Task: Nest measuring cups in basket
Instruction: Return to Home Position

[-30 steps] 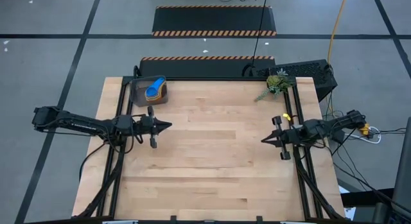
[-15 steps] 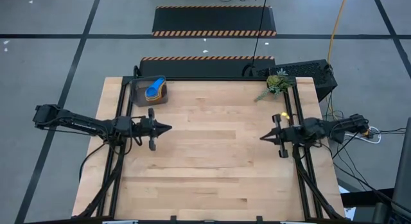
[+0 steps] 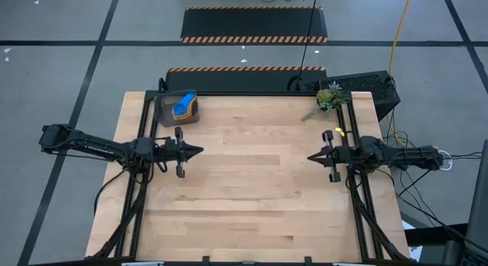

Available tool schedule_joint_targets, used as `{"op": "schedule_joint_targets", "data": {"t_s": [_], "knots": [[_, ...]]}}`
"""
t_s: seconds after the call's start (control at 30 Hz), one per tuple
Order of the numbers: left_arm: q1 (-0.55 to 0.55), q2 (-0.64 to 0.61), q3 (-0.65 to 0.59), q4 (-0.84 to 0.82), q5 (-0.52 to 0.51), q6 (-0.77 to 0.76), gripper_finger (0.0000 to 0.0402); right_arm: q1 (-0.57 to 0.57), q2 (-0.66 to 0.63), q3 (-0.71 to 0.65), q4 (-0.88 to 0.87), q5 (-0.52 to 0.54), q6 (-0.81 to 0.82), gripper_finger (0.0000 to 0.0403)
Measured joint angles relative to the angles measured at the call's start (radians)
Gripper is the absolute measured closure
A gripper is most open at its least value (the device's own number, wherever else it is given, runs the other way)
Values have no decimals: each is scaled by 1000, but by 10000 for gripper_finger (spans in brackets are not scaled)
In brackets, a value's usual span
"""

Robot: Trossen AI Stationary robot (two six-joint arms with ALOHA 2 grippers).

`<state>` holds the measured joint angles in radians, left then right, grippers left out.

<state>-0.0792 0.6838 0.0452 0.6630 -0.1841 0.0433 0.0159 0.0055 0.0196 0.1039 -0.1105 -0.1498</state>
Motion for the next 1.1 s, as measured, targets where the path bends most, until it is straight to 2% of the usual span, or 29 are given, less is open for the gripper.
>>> {"op": "schedule_joint_targets", "data": {"t_s": [0.2,0.5,0.67,0.83,1.1], "knots": [[0,-5,0,9,0,-19,385,-54,-2,-1,-6,5,-51,403],[0,-6,0,14,-6,1,393,-121,-1,-3,-44,14,-46,403],[0,-6,0,7,-23,8,385,-135,0,-3,-58,207,11,403],[0,-13,0,22,-32,36,398,-139,-1,-4,-59,214,7,403],[2,-95,0,-132,-79,28,394,-139,0,-4,-64,214,6,403]]}}
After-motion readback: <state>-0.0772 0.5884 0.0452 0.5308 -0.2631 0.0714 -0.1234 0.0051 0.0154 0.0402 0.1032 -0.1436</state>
